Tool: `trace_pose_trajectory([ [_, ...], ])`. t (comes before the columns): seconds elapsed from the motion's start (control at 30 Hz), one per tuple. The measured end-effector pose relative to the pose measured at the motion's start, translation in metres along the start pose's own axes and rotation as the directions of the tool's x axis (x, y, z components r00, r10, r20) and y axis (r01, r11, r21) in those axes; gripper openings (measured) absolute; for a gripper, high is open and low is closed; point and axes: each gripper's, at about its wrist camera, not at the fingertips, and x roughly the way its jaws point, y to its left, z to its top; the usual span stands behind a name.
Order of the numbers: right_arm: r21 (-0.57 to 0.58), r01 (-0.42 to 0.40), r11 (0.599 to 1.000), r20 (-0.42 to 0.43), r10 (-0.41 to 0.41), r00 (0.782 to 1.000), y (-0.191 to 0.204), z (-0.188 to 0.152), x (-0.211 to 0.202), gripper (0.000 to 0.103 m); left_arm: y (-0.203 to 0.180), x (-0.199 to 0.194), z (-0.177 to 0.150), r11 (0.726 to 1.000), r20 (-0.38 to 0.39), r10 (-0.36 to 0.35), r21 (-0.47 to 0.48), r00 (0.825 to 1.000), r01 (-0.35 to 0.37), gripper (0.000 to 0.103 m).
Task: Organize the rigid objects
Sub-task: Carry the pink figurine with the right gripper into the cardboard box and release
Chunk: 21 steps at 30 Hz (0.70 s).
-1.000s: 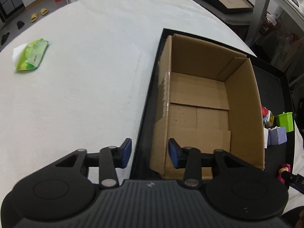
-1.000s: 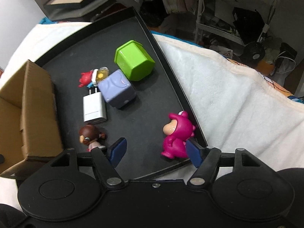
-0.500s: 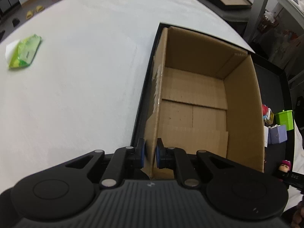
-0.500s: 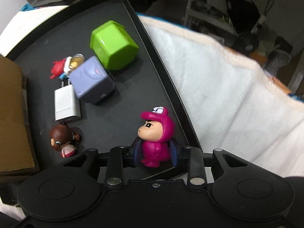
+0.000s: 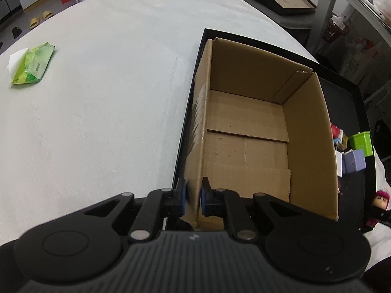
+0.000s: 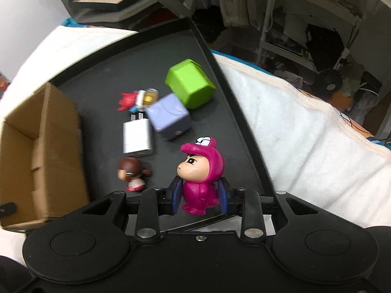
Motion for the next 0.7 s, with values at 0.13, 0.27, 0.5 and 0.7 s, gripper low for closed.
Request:
trace_pose_trajectory([
  [0.13, -0.03, -0.013, 0.999, 0.026, 0.014, 1.0, 0.013, 0.002, -0.017, 0.031, 0.002, 0.0, 0.0, 1.0, -0.002, -0.006, -0.002, 1.0, 0.006, 0.011],
  [0.27, -0.053, -0.025, 0.998, 0.069, 0.029, 0.997, 0.031, 0.006, -0.035, 0.031, 0.003, 0.0, 0.001, 1.0, 0.001, -0.011, 0.004, 1.0, 0.011, 0.011],
  [0.5, -0.103, -0.026, 0.994, 0.099, 0.037, 0.994, 0.057, 0.008, -0.05, 0.031, 0.009, 0.003, 0.002, 0.999, -0.013, -0.032, -0.016, 0.999, 0.031, 0.011],
  [0.7, -0.132, -0.035, 0.991, 0.123, 0.051, 0.991, 0.078, 0.007, -0.057, 0.031, 0.013, 0.004, 0.001, 0.999, -0.016, -0.048, -0.024, 0.999, 0.048, 0.011],
])
